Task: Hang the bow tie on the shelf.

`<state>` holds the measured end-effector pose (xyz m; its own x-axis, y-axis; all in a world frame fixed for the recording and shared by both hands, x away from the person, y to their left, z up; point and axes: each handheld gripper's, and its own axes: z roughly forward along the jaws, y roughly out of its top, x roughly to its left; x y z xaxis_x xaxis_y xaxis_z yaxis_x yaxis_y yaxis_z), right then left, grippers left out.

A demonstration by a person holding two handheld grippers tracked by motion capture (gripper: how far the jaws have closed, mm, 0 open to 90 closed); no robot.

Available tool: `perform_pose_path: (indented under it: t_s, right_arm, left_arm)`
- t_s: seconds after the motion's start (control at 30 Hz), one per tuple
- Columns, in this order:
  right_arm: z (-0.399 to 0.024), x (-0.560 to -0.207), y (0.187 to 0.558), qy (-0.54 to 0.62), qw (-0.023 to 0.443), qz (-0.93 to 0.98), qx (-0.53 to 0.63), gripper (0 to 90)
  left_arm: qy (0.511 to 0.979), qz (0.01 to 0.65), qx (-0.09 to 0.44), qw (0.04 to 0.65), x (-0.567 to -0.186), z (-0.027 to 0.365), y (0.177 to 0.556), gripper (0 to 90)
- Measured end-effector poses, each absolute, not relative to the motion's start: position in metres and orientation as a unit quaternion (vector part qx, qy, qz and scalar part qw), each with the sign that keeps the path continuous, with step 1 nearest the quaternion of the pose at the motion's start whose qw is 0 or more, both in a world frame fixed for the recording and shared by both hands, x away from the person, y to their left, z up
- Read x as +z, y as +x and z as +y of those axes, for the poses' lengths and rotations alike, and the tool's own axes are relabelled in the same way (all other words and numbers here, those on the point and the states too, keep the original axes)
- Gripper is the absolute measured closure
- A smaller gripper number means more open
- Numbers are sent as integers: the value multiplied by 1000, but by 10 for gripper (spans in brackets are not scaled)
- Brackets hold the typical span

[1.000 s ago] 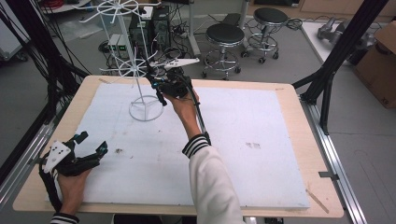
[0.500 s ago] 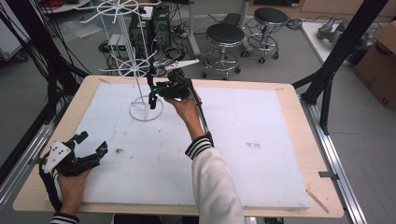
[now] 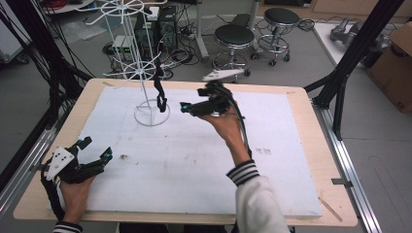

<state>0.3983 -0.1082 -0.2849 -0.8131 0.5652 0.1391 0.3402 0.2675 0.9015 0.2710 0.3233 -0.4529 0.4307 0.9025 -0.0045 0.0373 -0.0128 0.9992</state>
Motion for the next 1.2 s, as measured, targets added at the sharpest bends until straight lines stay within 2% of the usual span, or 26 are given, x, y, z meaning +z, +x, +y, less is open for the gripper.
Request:
perform_pose_path:
  t_s: [0.33,0.53,0.9,1.07,1.2]
  right_arm:
    - [-218,-311,309,314,210,746,548,110]
    - [-259,-340,276,341,252,712,560,110]
    - [-278,-427,253,376,307,672,559,110]
    - [-275,-447,256,387,304,675,550,110]
    - [-274,-449,253,380,327,662,557,110]
  left_arm:
    - [611,385,370,585,-453,323,271,141]
    - [611,382,371,585,-453,323,271,141]
    - [612,381,373,584,-453,322,270,141]
    - [613,380,374,583,-453,321,270,141]
    - [612,381,374,583,-453,322,270,141]
